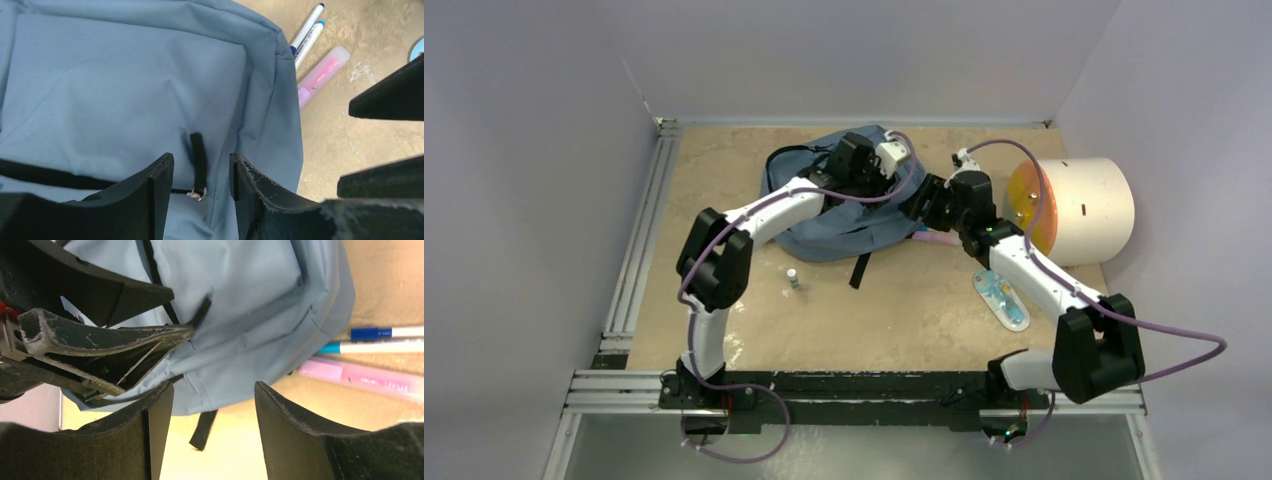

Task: Pack the student bag
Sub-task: Unzip the student bag at the center of the board.

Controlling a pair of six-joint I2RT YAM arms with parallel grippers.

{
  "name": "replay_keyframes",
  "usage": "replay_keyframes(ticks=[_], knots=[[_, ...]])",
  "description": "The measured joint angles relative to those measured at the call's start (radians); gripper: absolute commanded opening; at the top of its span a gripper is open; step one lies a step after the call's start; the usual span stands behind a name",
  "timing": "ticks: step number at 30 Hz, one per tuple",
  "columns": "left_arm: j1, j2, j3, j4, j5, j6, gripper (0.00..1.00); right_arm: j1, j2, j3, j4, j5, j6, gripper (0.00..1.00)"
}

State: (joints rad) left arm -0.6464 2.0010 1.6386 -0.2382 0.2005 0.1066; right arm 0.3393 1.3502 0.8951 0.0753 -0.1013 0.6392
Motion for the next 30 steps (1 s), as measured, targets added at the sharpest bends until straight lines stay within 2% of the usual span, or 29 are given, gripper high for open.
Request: replay_keyframes(ticks=[5, 12, 30], knots=[[-0.045, 0.069, 0.068, -0.020, -0.066, 0.097, 0.44, 0.000, -0.034, -0.046, -0.007, -0.010, 0.016, 0.63], [-0.045, 0.130, 0.131, -0.063, -0.154, 0.167, 0.43, 0.000, -0.070, -0.092, -0.003, -0.026, 0.017, 0.63], [-0.041, 0.131, 0.106, -0.131, -0.123, 0.164, 0.44, 0.000, -0.059, -0.107, 0.040, -0.031, 0.018, 0.61]])
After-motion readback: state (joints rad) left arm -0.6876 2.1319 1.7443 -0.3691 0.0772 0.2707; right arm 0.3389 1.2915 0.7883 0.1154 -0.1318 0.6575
